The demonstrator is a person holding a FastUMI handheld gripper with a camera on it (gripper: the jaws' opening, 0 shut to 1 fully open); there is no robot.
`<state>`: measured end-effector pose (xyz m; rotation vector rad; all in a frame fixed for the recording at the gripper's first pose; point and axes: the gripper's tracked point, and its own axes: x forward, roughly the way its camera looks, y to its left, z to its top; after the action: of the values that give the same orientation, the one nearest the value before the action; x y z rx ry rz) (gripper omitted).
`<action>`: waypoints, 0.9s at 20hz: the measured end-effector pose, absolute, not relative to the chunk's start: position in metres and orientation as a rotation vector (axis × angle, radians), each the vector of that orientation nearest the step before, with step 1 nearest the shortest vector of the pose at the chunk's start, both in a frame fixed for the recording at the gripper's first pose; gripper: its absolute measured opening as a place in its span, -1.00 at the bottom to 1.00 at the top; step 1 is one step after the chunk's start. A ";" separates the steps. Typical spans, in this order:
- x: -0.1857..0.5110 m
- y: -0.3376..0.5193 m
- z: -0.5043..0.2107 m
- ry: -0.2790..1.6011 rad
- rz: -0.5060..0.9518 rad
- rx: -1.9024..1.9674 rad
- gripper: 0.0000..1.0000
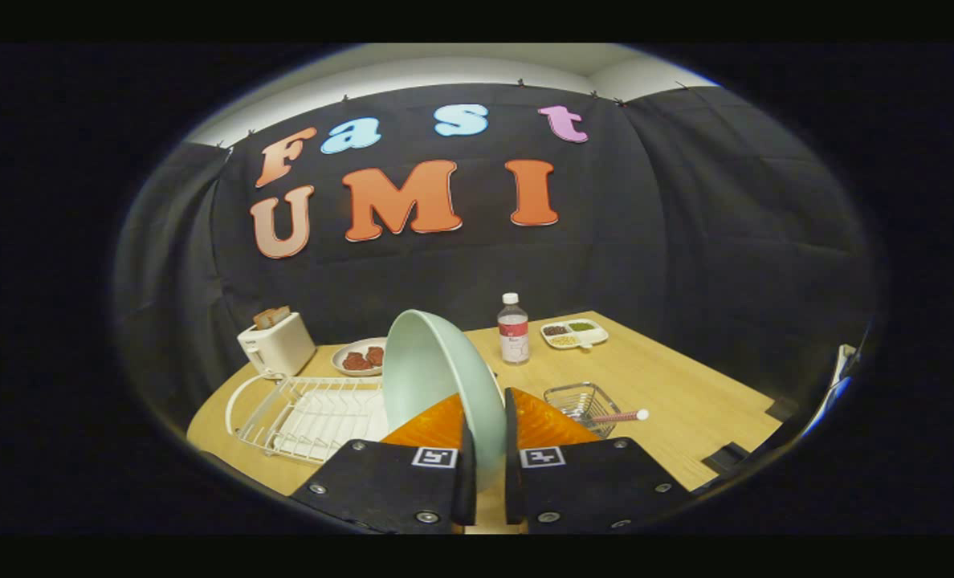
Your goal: Take the plate from the dish rack, then take the spoon from the basket and place it into the plate.
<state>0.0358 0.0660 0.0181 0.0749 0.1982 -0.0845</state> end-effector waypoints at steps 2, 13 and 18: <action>0.018 0.069 0.005 0.229 -0.049 0.132 -0.72; -0.054 0.080 -0.080 0.410 0.062 0.404 -0.72; -0.072 0.085 -0.121 0.501 0.066 0.501 -0.72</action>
<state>-0.0715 0.0849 -0.1207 0.5012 0.5005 0.0660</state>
